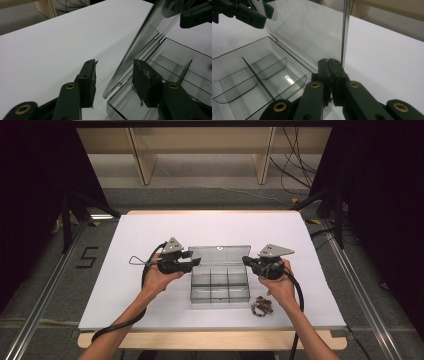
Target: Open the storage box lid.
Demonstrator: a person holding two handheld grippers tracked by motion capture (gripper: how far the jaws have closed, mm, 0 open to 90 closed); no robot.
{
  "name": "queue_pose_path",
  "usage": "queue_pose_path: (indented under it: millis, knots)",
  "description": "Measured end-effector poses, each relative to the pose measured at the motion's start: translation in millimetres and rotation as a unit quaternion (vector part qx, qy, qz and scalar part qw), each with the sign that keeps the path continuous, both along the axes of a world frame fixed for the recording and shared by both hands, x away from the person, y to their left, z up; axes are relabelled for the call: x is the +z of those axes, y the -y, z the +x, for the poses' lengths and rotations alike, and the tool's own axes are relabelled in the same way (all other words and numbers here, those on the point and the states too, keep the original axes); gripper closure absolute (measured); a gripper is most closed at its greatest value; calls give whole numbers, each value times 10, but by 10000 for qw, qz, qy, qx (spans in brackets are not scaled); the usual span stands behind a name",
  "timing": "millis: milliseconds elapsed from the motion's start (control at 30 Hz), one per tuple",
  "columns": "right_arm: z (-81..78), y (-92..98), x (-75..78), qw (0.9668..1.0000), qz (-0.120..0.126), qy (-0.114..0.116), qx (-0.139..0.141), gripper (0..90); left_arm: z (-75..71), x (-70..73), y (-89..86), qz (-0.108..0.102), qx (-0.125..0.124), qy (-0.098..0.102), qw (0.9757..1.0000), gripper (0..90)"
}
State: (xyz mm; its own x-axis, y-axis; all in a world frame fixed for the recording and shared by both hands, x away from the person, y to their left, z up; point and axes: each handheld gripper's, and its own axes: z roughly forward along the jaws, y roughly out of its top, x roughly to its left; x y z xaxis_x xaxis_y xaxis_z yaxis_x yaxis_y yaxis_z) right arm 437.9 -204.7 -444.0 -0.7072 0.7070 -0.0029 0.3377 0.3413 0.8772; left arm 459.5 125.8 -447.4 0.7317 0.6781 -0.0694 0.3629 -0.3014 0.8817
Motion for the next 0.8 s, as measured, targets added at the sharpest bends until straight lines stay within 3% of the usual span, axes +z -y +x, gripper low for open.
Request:
queue_pose_path:
  millis: [33,133,367,533,633,767,800]
  knots:
    - [-11,-3,1,10000,31,-81,-30,888,1,-2,-1,11,-4,10,10000,556]
    - [18,12,-6,10000,9,41,54,888,7,-1,4,42,-94,54,9999,596]
    - [2,15,-2,10000,36,-27,20,879,2,5,52,105,-149,33,9998,647]
    - [-85,45,57,9999,52,86,-19,749,15,11,59,120,-124,17,9999,653]
    - [-179,95,98,9998,88,-25,-161,629,22,12,58,123,-141,11,9998,656]
    - [-296,168,86,9996,53,36,-281,545,28,25,67,202,-144,7,9997,656]
    - [-330,175,65,9995,80,-81,-279,541,34,28,69,185,-128,-39,9997,657]
